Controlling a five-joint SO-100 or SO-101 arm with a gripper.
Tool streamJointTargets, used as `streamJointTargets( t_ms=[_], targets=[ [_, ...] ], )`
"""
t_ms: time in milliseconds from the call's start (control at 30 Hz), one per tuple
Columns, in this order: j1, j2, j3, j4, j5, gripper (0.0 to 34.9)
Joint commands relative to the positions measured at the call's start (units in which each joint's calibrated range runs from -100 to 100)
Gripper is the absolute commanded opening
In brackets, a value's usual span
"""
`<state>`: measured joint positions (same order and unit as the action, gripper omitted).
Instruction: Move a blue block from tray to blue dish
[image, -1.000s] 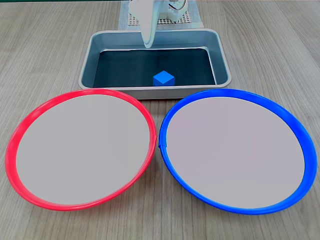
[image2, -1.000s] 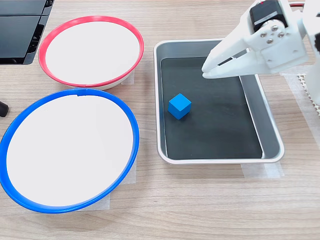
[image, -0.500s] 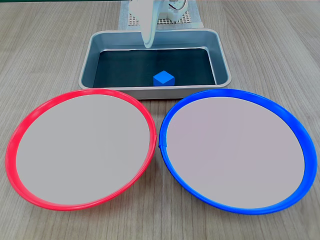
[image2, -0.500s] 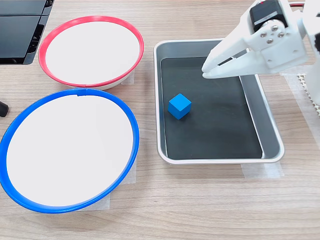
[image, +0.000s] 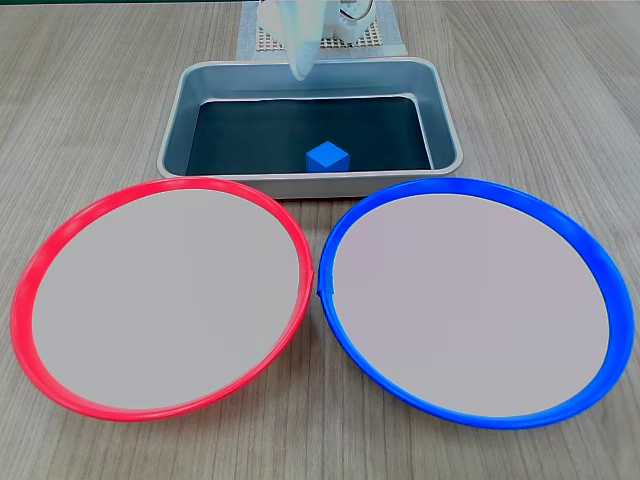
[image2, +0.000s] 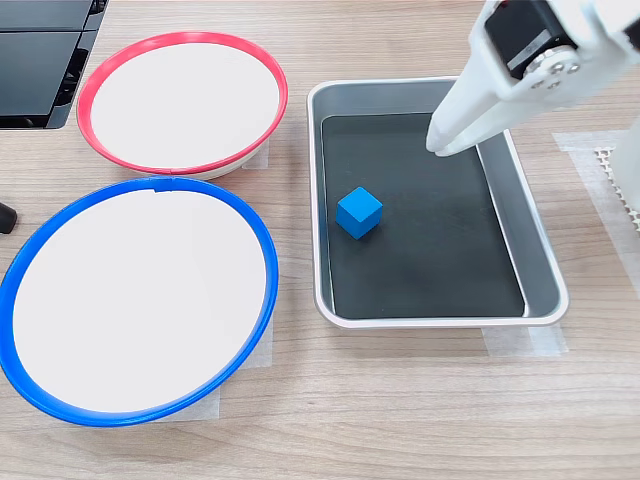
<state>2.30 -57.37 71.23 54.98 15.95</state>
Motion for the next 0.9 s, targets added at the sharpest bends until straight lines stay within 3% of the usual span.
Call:
streamJointTargets(
  t_ms=[0,300,600,633,767,867],
  targets=[
    [-0.18,12.30,-9.74,-0.46,5.42,10.1],
    [-3.20,32.77,-21.30,-6.40,9.28,19.2],
    [-3.10,46.33,-26.31,-7.14,12.16,18.2],
    [-3.10,47.35,-26.76,-7.47,12.31,17.0],
    [-3.01,50.94,-28.31,-8.96,12.65,1.6],
    [-3.01,50.94,-28.86,-8.22,13.09,0.3]
  ],
)
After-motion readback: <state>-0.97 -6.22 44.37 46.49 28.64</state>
